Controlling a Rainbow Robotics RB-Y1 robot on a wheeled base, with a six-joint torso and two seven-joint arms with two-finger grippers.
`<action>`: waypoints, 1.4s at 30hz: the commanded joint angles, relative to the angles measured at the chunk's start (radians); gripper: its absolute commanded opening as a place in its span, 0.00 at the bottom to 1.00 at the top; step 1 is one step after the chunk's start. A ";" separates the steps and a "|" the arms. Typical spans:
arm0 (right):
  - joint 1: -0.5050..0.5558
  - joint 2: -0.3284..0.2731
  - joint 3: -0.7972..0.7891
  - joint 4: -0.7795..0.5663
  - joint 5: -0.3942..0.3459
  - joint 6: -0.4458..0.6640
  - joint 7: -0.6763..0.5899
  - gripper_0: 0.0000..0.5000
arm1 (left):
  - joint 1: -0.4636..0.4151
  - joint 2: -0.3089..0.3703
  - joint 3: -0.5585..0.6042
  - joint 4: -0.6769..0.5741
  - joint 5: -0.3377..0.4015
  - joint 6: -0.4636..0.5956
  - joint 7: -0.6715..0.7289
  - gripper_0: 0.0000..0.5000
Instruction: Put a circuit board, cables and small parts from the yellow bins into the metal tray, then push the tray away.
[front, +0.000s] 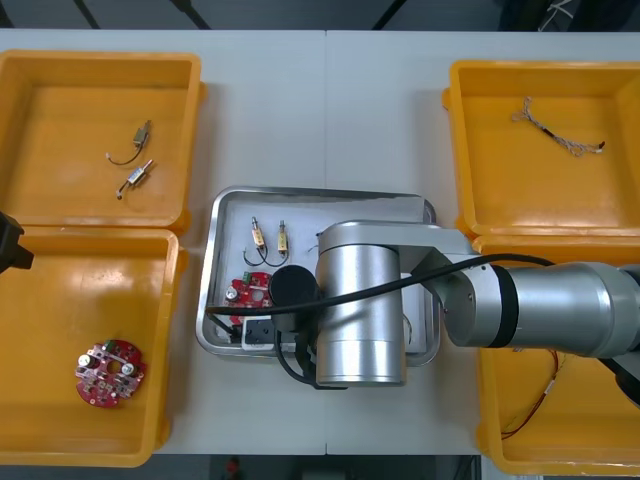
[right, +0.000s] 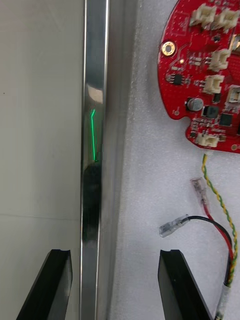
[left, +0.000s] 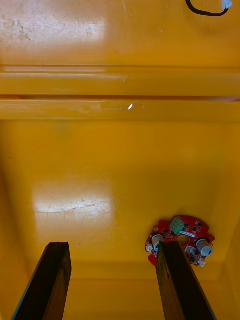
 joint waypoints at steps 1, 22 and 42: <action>0.049 0.025 0.015 -0.010 0.023 -0.008 -0.031 1.00 | 0.012 0.045 0.040 0.002 -0.006 -0.021 0.062 1.00; 0.098 0.092 0.034 0.065 0.150 -0.009 -0.028 0.00 | 0.012 0.038 0.040 -0.002 -0.018 -0.024 0.070 1.00; 0.021 -0.034 0.034 -0.033 0.214 -0.022 -0.040 0.00 | 0.012 0.038 0.040 -0.002 -0.018 -0.024 0.070 1.00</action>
